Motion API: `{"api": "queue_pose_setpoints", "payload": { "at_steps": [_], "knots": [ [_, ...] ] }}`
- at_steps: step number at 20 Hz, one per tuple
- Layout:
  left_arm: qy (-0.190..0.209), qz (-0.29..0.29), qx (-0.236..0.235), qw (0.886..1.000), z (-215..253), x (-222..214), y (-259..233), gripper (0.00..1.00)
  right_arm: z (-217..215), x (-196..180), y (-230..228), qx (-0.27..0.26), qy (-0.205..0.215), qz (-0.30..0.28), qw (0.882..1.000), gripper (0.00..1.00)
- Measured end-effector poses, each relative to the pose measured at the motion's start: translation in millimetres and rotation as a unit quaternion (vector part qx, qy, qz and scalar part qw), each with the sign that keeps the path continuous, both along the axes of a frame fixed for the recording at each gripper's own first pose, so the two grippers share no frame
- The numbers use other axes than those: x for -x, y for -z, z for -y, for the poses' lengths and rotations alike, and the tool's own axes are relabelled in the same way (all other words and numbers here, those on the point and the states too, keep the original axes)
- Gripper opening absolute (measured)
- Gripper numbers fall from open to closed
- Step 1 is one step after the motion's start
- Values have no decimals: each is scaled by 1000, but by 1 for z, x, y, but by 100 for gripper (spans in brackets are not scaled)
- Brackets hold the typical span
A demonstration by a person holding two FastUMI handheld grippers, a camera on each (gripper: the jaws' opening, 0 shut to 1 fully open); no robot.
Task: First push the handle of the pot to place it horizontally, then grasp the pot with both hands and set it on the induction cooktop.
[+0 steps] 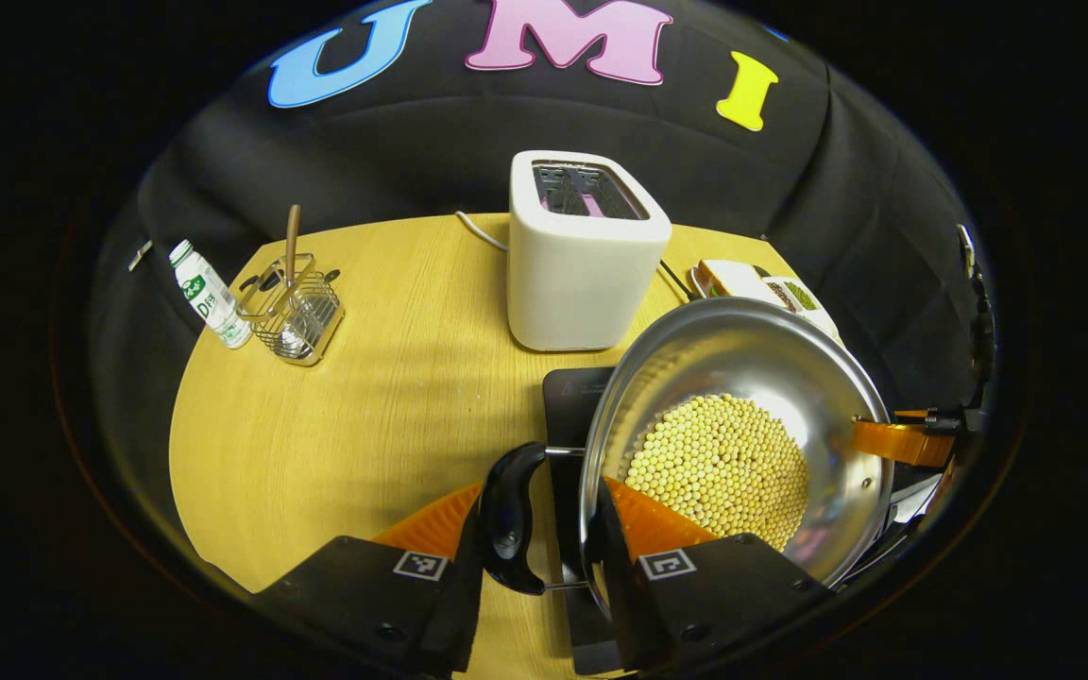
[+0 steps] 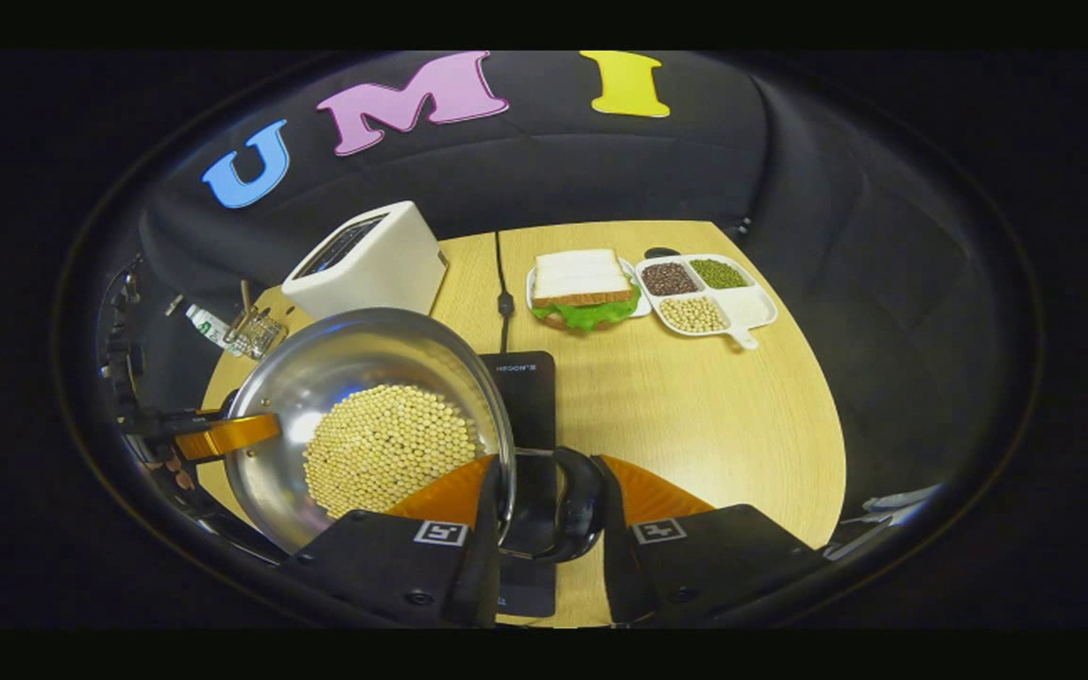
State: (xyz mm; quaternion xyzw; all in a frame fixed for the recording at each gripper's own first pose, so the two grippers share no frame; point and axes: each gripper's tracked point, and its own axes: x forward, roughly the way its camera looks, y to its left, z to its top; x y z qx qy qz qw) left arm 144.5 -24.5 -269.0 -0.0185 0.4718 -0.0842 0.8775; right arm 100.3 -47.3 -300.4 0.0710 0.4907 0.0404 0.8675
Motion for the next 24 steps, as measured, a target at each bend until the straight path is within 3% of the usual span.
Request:
{"api": "queue_pose_setpoints", "payload": {
  "at_steps": [11,12,16,23,24],
  "knots": [
    [-3,2,6,1000,-4,-2,11,59,-3,-2,9,2,-3,1,1000,48],
    [-3,2,5,1000,-4,-3,12,60,-4,-2,10,0,-1,-1,1000,52],
    [-10,-2,10,1000,-5,-2,12,60,-3,-3,9,-7,4,3,1000,48],
    [-8,-6,5,1000,-3,1,12,66,-1,-3,10,-3,12,5,1000,59],
    [-8,-3,6,1000,-2,1,13,66,-2,-3,7,-4,13,10,1000,55]
  ]
}}
